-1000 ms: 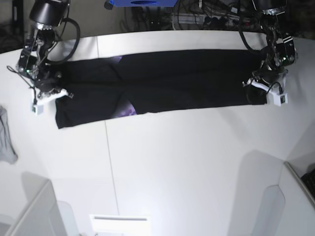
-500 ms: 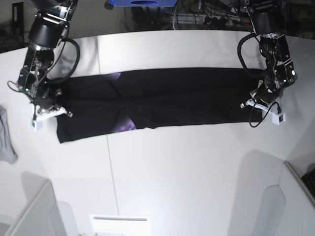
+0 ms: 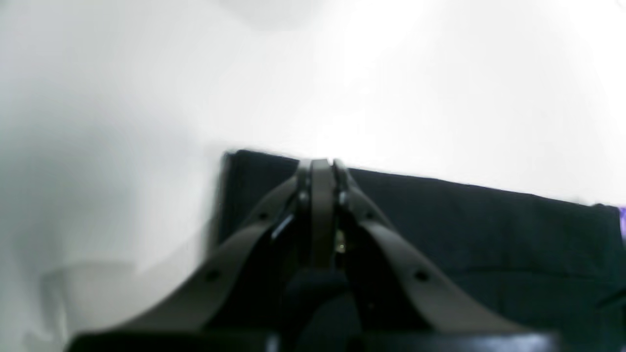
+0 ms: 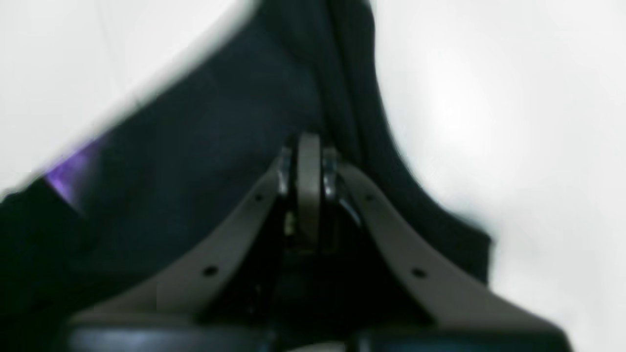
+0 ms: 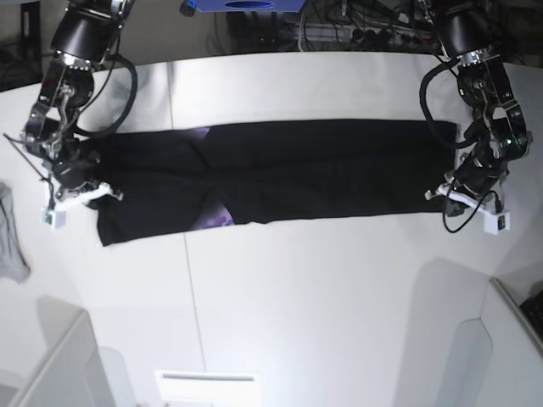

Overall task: Fold the T-shirt properly
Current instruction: 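Move both grippers down to the two ends of the black shirt strip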

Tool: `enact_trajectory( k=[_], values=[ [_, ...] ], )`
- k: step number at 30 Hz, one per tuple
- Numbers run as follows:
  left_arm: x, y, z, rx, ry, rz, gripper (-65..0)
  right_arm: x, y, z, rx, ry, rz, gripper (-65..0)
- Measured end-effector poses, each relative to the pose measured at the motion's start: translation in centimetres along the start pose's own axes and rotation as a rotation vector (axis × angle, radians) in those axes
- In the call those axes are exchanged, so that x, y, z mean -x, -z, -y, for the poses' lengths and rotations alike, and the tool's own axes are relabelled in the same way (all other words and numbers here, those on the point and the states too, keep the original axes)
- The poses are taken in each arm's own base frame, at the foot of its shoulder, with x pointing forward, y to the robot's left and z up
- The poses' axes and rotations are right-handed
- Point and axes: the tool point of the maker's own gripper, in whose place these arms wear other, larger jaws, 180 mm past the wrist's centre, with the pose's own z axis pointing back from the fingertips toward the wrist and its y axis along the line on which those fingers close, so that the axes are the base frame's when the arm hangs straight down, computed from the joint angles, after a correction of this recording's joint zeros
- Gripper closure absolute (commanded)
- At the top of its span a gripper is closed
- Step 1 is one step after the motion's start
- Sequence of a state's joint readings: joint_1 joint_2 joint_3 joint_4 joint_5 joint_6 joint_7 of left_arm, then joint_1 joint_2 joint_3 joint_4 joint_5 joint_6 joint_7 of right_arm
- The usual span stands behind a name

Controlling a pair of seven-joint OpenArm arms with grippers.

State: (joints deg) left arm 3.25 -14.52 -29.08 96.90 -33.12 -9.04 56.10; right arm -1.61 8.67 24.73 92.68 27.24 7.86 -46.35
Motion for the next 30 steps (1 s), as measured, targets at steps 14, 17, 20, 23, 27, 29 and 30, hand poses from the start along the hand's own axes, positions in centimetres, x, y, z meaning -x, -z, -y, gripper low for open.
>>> enact_trajectory(
  k=[14, 17, 20, 23, 27, 29, 30],
  values=[
    [2.1, -6.3, -5.0, -0.078, 0.182, -0.039, -34.1, -0.2, -5.7, -2.9, -0.041, -0.148, 0.099, 0.0],
    [2.6, -6.6, -5.1, -0.068, 0.213, -0.049, -59.7, 0.3, -5.6, -3.2, -0.045, -0.162, 0.086, 0.0],
    [2.8, -6.4, -4.9, -0.045, 0.228, -0.052, -65.0, 1.4, -5.2, -5.1, -0.096, -0.177, 0.054, 0.0],
    [4.6, -5.0, -5.4, -0.033, 0.171, -0.098, -65.0, 2.1, -5.1, -6.2, -0.125, -0.198, 0.038, 0.0],
    [6.2, -3.0, -5.0, 0.011, 0.112, -0.11, -65.0, 3.1, -4.9, -7.2, -0.154, -0.216, 0.014, 0.0],
    [7.1, -2.3, -5.0, 0.021, 0.097, -0.125, -65.0, 3.3, -4.9, -7.4, -0.159, -0.217, 0.008, 0.0],
    [7.7, -1.9, -4.8, 0.028, 0.092, -0.135, -65.0, 3.4, -5.0, -7.4, -0.158, -0.218, 0.007, 0.0]
  ],
)
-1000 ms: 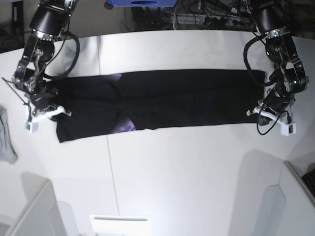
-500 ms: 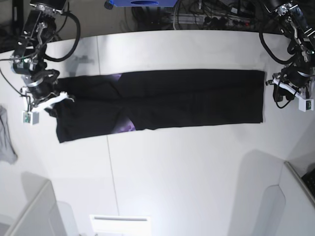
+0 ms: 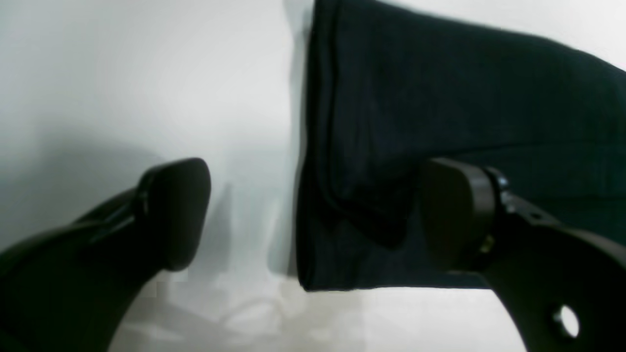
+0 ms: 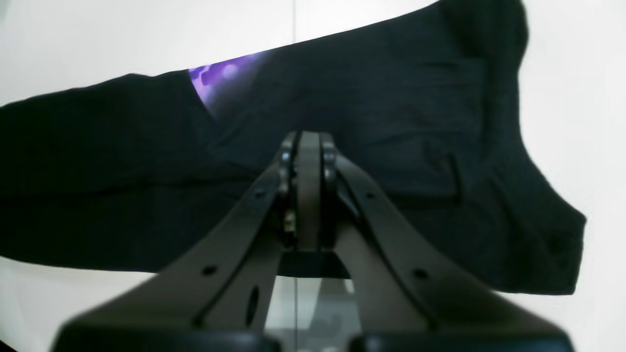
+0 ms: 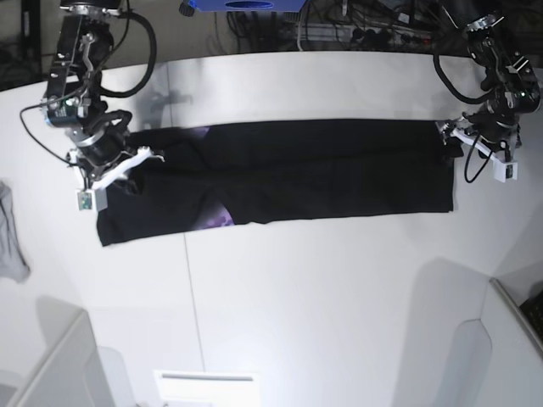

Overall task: Fold the T-shirt properly
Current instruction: 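Move both grippers down to the two ends of the black shirt strip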

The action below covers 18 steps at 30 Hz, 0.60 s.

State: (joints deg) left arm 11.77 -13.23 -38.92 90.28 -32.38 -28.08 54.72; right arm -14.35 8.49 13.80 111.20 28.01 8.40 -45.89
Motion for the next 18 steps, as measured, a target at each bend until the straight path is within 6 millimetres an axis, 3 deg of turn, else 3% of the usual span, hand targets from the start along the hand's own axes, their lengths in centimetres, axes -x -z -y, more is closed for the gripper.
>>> enact_trajectory(
  k=[2, 9, 15, 18],
  values=[
    [1.0, 1.1, 0.6, 0.022, -0.013, -0.017, -65.0, 0.2, 0.0, 0.0, -0.001, 0.0, -0.006, 0.0],
    [0.8, 2.7, 1.4, 0.075, -0.047, 0.032, -65.0, 0.8, 0.0, -0.4, -0.01, -0.002, -0.02, 0.0],
    [1.1, 3.0, 1.7, 0.084, -0.05, 0.018, -28.1, 0.7, 0.0, -0.3, -0.008, -0.003, -0.017, 0.0],
    [1.4, 3.0, 1.7, 0.082, -0.054, 0.008, -15.8, 0.8, 0.0, -0.3, -0.008, -0.002, -0.017, 0.0]
  ],
)
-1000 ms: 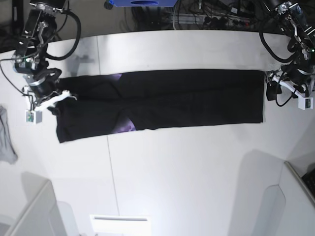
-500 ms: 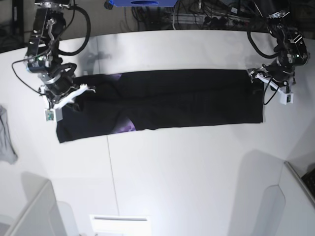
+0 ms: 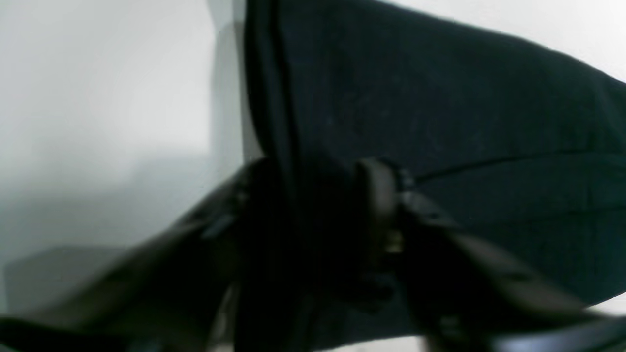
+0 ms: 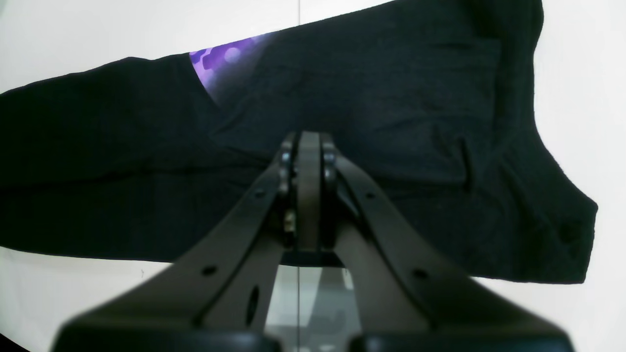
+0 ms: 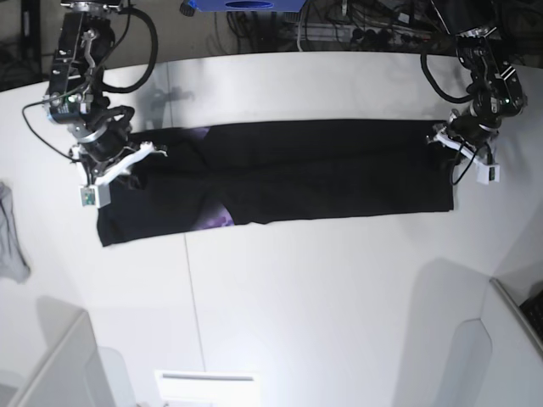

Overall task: Fold the T-shirt properly
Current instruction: 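Move both grippers down to the two ends of the black shirt strip, then grasp the strip end with the left gripper and fold it toward the right gripper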

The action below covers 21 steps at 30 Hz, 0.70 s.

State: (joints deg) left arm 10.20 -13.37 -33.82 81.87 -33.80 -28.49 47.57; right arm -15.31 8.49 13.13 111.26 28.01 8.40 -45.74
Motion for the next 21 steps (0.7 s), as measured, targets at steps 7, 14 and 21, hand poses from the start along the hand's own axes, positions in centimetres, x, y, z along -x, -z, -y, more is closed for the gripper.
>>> enact_trajectory(
  k=[7, 14, 21],
  values=[
    [0.2, -0.1, -0.3, -0.007, -0.001, -0.008, 0.0, 0.0, 0.0, 0.0, 0.0, 0.0, 0.0, 0.0],
    [0.1, -1.3, -2.5, -0.064, -0.041, 0.003, 0.0, 0.0, 0.0, 0.0, 0.0, 0.0, 0.0, 0.0],
    [-2.5, -3.9, -3.6, -0.135, 0.009, 0.076, 0.0, 0.0, 0.0, 0.0, -0.001, 0.0, 0.0, 0.0]
  ],
)
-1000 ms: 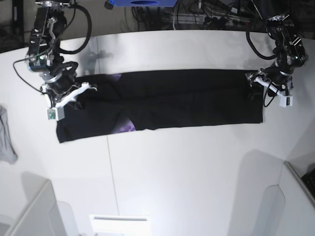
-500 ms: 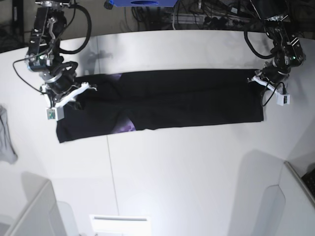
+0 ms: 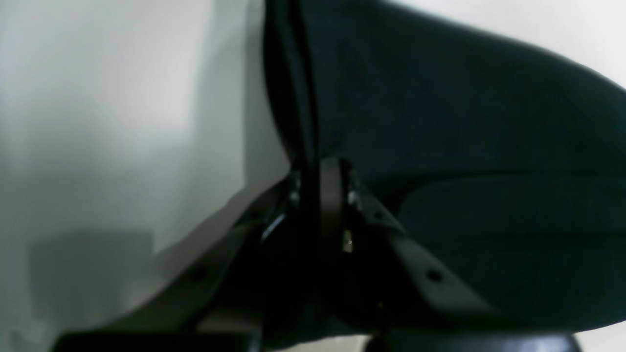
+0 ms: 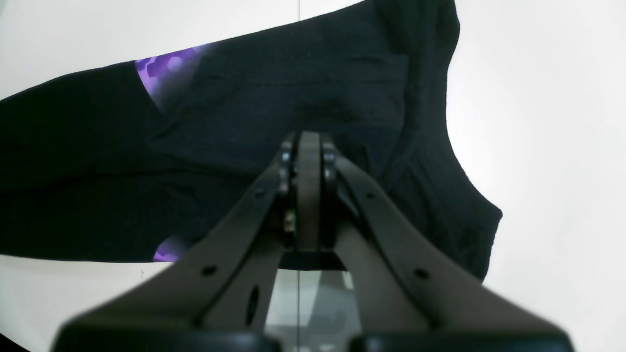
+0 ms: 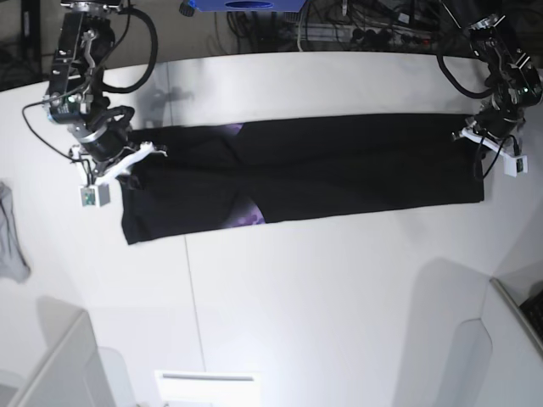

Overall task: Fold the T-shirt properly
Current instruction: 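Grasp the strip end with the left gripper and fold it toward the right gripper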

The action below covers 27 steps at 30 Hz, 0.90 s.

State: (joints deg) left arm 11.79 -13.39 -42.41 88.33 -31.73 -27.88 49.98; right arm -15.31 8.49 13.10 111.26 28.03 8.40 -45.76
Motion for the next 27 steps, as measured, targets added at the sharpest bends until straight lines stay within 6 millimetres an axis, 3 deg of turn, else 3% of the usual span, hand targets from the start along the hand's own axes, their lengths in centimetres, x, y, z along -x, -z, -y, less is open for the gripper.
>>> enact_trajectory(
  k=[4, 11, 16, 27],
  values=[
    [-1.7, -1.9, 1.3, 0.005, 0.085, 0.052, 0.0, 0.1, 0.0, 0.0, -0.001, 0.001, -0.002, 0.0],
    [-2.9, -4.3, 2.8, 0.002, 0.184, 0.092, 0.0, 0.6, -0.1, 0.0, 0.001, 0.002, -0.017, 0.0],
    [-1.7, -3.9, 6.3, 0.082, 0.238, 0.063, 0.0, 0.8, -0.1, 0.0, 0.001, 0.004, -0.022, 0.0],
    [-0.2, -2.2, 11.6, 0.169, 0.216, 0.013, 0.0, 1.0, -0.2, 0.2, 0.005, 0.005, -0.025, 0.0]
  ],
)
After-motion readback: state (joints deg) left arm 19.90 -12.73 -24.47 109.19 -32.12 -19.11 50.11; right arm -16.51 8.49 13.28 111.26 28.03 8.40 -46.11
